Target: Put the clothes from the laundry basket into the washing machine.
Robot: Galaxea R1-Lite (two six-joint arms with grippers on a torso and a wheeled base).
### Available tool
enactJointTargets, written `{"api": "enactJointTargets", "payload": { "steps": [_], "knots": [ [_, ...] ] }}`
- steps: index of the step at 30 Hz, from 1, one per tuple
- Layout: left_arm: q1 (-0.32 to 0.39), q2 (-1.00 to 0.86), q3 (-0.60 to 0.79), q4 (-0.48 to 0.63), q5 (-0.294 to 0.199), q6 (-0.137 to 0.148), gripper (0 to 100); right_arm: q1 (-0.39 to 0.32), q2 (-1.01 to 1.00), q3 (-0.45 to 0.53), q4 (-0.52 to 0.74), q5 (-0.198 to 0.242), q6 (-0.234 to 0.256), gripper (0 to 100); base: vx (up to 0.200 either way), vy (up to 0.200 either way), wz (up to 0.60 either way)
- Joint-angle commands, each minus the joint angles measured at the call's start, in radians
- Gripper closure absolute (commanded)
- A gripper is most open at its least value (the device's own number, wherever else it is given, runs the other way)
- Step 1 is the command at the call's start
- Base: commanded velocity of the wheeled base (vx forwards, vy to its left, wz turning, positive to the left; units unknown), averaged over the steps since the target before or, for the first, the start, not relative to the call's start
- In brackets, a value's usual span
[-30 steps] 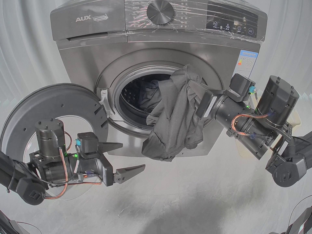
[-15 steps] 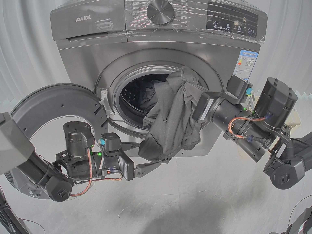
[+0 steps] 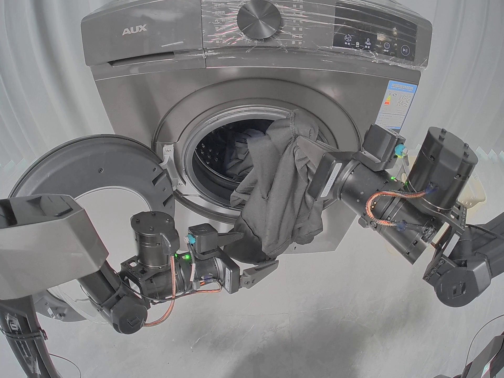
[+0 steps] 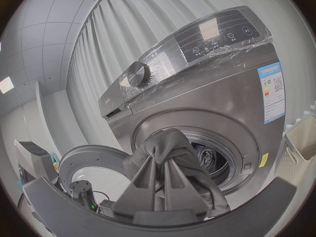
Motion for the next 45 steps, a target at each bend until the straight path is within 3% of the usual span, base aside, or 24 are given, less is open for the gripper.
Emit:
{"api": "enactJointTargets", "payload": {
  "steps": [1, 17, 18, 24, 29, 33, 34, 39, 43, 44, 45],
  "knots": [
    [-0.004, 0.067, -0.008, -0.018, 0.011, 0.002, 0, 0.001, 0.003, 0.001, 0.000, 0.000, 0.000, 100, 0.000, 0.000, 0.00],
    [-0.001, 0.192, -0.146, -0.075, 0.128, 0.014, 0, 0.005, 0.003, 0.002, 0.000, -0.001, 0.001, 100, 0.000, 0.000, 0.00],
    [0.000, 0.196, -0.149, -0.081, 0.140, 0.016, 100, 0.005, 0.003, 0.002, 0.000, -0.001, 0.000, 100, 0.000, 0.000, 0.00],
    [0.006, 0.205, -0.178, -0.095, 0.180, 0.014, 100, 0.005, 0.003, 0.005, -0.002, 0.000, 0.001, 100, 0.000, 0.000, 0.00],
    [0.006, 0.198, -0.165, -0.151, 0.184, 0.014, 100, 0.004, 0.003, 0.008, -0.002, 0.000, 0.001, 100, 0.000, 0.000, 0.00],
    [-0.004, 0.152, -0.086, -0.216, 0.183, 0.017, 100, -0.010, 0.023, 0.005, -0.003, 0.002, 0.003, 100, 0.000, 0.000, 0.00],
    [-0.009, 0.104, -0.011, -0.257, 0.175, 0.020, 100, -0.016, 0.033, 0.002, -0.013, -0.001, 0.006, 100, 0.000, 0.000, 0.00],
    [-0.018, -0.065, 0.179, -0.263, 0.149, 0.025, 100, -0.052, 0.059, 0.007, -0.040, -0.003, 0.021, 100, 0.000, 0.000, 0.00],
    [-0.015, -0.166, 0.253, -0.263, 0.111, 0.025, 100, -0.056, 0.066, 0.022, -0.043, -0.003, 0.034, 100, 0.000, 0.000, 0.00],
    [-0.012, -0.212, 0.273, -0.263, 0.108, 0.016, 100, -0.056, 0.066, 0.034, -0.042, -0.006, 0.040, 0, 0.000, 0.000, 0.00],
    [-0.009, -0.233, 0.276, -0.262, 0.105, 0.011, 100, -0.056, 0.066, 0.040, -0.042, -0.009, 0.041, 0, 0.000, 0.000, 0.00]
  ]
}}
